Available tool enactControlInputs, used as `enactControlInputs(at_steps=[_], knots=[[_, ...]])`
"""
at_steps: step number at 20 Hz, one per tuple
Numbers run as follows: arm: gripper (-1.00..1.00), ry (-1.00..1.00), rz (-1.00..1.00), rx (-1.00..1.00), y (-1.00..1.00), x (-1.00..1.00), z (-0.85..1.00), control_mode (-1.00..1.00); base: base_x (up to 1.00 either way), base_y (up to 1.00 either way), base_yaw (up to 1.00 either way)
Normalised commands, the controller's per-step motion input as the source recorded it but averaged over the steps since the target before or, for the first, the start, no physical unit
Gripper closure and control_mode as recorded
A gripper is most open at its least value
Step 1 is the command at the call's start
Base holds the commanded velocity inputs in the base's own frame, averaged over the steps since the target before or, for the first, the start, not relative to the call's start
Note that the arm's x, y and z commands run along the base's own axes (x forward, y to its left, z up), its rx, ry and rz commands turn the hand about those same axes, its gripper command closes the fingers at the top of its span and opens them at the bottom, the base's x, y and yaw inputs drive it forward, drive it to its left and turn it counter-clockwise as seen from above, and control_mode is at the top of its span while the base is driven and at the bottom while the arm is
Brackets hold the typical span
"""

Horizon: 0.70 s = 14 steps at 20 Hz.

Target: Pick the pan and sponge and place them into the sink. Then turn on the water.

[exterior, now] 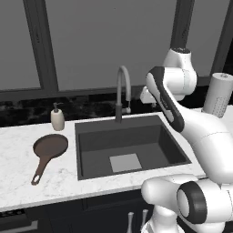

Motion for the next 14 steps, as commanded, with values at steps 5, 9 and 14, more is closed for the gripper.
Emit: enactControlInputs(at_steps=[5, 9, 14], knots=[[-1.0, 0.04, 0.0, 0.0, 0.26, 0.0, -0.07, -1.0, 0.0, 0.0, 0.0], [-1.0, 0.11, 0.0, 0.0, 1.0, -0.15, 0.0, -1.0, 0.0, 0.0, 0.0], [-1.0, 0.21, 0.0, -0.17, 1.0, -0.23, -0.03, -1.0, 0.0, 0.0, 0.0]])
